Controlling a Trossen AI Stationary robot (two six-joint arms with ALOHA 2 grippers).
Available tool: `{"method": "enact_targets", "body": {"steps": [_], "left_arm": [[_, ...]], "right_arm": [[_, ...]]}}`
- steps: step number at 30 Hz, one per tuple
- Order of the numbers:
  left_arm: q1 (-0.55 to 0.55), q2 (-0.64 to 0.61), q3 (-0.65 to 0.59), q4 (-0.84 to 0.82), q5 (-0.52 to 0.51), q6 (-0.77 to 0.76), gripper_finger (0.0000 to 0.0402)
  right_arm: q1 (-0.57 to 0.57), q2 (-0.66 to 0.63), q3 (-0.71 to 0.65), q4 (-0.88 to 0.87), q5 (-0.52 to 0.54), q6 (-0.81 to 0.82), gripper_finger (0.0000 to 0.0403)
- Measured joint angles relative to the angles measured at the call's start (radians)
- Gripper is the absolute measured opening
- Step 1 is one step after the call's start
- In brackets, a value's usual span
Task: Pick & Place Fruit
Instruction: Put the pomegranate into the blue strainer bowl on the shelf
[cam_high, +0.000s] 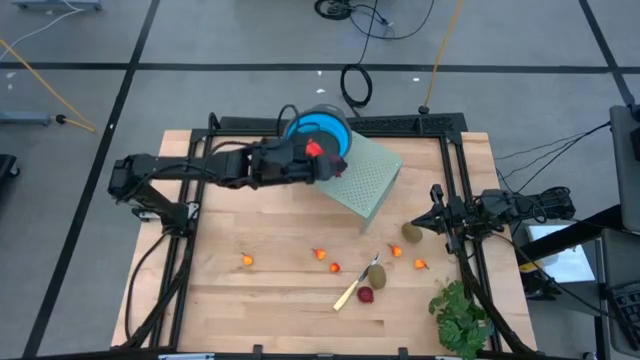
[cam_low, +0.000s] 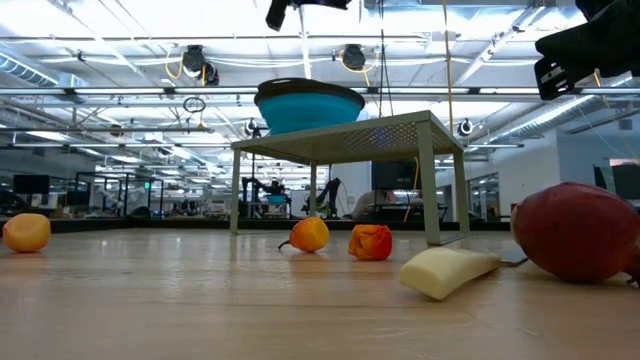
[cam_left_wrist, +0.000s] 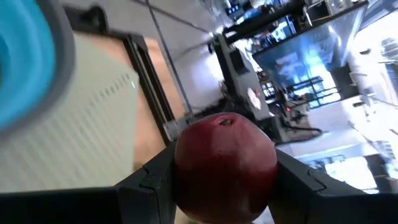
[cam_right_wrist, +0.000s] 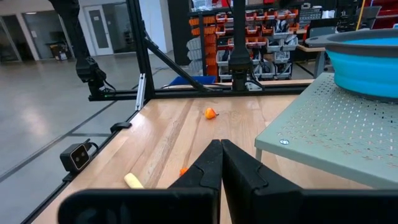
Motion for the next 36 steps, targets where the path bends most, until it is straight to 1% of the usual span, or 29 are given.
{"method": "enact_targets", "body": {"steps": [12, 20, 25, 32, 36], "left_arm": [[0.116, 0.0, 0.0, 0.012, -0.015, 0.37, 0.0182], [0.139, 0.001, 0.0, 0.159, 0.003, 0.825, 0.0182], [0.137, 0.001, 0.0, 0.232, 0.003, 1.037, 0.0182], [0.108, 0.0, 0.0, 0.329, 0.003, 1.233, 0.0182], [0.095, 0.001, 0.0, 0.336, 0.004, 1.25, 0.0182]], "right_arm": [[0.0, 0.0, 0.0, 0.0, 0.0, 0.0, 0.0], [0.0, 0.0, 0.0, 0.0, 0.003, 0.0, 0.0], [0.0, 0.0, 0.0, 0.0, 0.003, 0.0, 0.0], [0.0, 0.0, 0.0, 0.0, 0.004, 0.0, 0.0], [0.0, 0.0, 0.0, 0.0, 0.004, 0.0, 0.0]]}}
